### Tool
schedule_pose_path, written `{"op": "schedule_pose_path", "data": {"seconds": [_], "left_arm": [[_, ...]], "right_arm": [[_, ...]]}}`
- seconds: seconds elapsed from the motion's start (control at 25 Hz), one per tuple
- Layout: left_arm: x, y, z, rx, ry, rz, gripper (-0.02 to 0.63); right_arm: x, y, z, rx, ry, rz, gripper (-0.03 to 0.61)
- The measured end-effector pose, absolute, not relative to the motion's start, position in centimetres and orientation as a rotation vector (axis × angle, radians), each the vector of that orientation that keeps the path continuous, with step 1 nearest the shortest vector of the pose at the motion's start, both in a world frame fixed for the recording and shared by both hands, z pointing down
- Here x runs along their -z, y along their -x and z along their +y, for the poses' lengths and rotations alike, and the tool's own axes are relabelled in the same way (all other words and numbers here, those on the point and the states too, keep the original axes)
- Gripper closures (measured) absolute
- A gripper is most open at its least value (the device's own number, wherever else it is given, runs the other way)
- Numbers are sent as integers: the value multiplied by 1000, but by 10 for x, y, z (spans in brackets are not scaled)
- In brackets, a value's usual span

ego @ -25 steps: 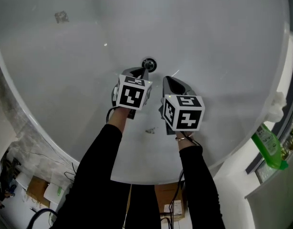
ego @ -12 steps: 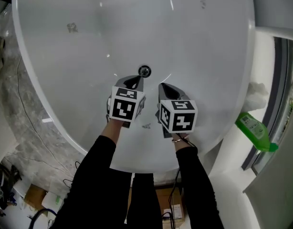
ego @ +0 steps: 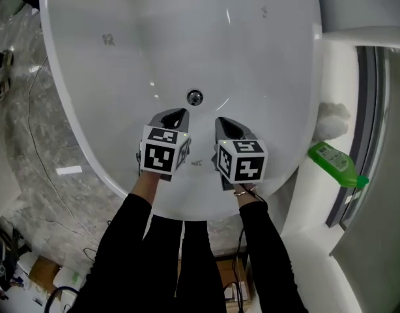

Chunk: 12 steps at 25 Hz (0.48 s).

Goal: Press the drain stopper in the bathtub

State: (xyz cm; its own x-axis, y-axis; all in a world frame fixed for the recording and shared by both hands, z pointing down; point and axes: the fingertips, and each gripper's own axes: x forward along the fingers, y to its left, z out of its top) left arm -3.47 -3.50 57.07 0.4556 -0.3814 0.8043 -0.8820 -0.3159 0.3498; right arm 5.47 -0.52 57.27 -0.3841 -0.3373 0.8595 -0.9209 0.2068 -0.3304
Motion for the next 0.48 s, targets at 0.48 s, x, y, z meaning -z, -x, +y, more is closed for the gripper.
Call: {"op": "schedule_pose_path", "data": {"seconds": [0.48], "left_arm": [[-515, 46, -14, -744, -1905, -1099, 609]], "right_arm": [[-527, -49, -2, -1096, -1177, -1888, 577]]}}
